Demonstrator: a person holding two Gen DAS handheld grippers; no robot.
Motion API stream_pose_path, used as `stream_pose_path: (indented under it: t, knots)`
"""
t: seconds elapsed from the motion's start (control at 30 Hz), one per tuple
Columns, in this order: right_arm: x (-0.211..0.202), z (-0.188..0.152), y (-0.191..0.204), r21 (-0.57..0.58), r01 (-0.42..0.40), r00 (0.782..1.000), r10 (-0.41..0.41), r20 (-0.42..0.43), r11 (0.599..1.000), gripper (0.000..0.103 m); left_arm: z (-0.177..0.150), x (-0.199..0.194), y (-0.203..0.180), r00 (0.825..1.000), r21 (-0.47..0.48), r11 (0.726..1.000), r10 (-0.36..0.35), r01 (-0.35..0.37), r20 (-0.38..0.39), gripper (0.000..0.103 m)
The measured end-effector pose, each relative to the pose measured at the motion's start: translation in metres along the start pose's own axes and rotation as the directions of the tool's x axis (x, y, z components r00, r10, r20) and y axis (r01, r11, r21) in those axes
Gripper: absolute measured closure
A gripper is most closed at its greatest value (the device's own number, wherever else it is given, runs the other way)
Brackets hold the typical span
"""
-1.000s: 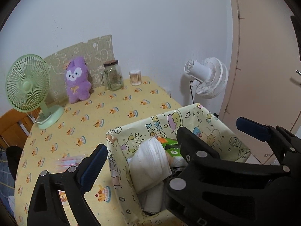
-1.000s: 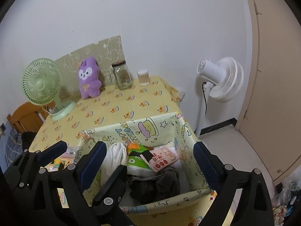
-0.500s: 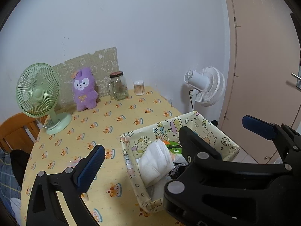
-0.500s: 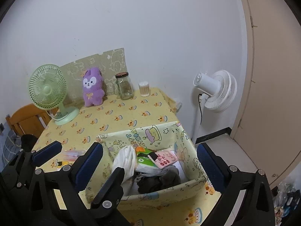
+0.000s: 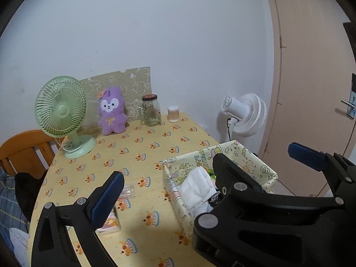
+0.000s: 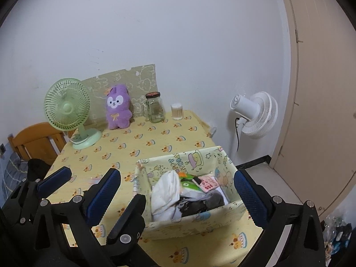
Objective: Organize soft objects
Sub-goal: 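Move both tools back toward the cartoon tissue pack on the table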
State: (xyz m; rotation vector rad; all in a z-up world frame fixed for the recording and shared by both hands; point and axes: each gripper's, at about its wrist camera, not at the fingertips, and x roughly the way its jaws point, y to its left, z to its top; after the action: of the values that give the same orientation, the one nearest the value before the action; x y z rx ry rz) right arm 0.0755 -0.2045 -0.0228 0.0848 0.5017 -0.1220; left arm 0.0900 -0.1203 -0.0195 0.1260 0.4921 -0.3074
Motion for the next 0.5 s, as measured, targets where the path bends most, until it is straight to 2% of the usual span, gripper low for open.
stream_pose_path:
  t: [0.27, 0.5]
  knots:
    - [-0.017, -0.004, 0.023, -0.027, -0.023, 0.999, 0.024, 0.033, 0.999, 0.0, -0.006, -0.022, 0.019, 0.999, -0.013, 1.0, 0.022, -0.021, 0.033, 0.001]
    - [-0.017, -0.009, 0.042, -0.049, -0.075, 0.997, 0.076, 0.018, 0.996, 0.0, -0.016, -0.029, 0.034, 0.997, -0.024, 0.998, 0.063, -0.062, 0.043, 0.001]
